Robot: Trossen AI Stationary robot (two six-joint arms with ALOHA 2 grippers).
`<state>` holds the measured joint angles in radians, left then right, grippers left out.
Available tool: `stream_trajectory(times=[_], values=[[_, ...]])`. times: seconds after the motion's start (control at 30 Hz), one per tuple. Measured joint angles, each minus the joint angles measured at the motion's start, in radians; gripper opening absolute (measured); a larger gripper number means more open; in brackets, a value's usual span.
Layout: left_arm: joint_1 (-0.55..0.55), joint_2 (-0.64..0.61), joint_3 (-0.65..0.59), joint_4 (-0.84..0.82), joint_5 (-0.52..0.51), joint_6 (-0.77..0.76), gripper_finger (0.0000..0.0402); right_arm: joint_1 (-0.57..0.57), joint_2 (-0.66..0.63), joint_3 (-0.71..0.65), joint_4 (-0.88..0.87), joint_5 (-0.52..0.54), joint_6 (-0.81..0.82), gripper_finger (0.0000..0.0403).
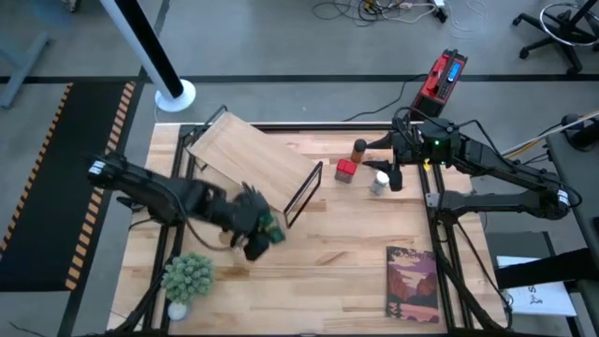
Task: Shelf spices
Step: Remove the green seasoning bottle from the shelf
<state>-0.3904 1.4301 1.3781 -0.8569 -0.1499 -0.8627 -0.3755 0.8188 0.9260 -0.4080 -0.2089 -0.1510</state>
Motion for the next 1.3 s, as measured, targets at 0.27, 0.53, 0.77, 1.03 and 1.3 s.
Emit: stream_trajectory(times=[0.27, 0.53, 0.77, 1.03, 1.3], values=[[-0.127, 0.139, 0.0, 0.002, 0.003, -0.1, 0.0188, 0.0, 0.0, 0.0, 0.0, 0.0, 0.009, 0.0201], [-0.145, 0.276, 0.0, -0.041, 0.003, -0.123, 0.0187, 0.0, 0.0, -0.001, 0.0, 0.0, 0.013, 0.0201], [-0.145, 0.368, 0.0, -0.091, 0.009, -0.116, 0.0186, 0.0, 0.0, -0.002, -0.007, 0.0, 0.01, 0.0201], [-0.152, 0.402, 0.0, -0.174, -0.041, -0.13, 0.0187, 0.0, 0.0, -0.002, -0.007, 0.0, 0.011, 0.0201], [-0.156, 0.405, -0.025, -0.242, -0.151, -0.254, 0.019, 0.0, 0.0, -0.002, -0.007, -0.001, 0.01, 0.0201]])
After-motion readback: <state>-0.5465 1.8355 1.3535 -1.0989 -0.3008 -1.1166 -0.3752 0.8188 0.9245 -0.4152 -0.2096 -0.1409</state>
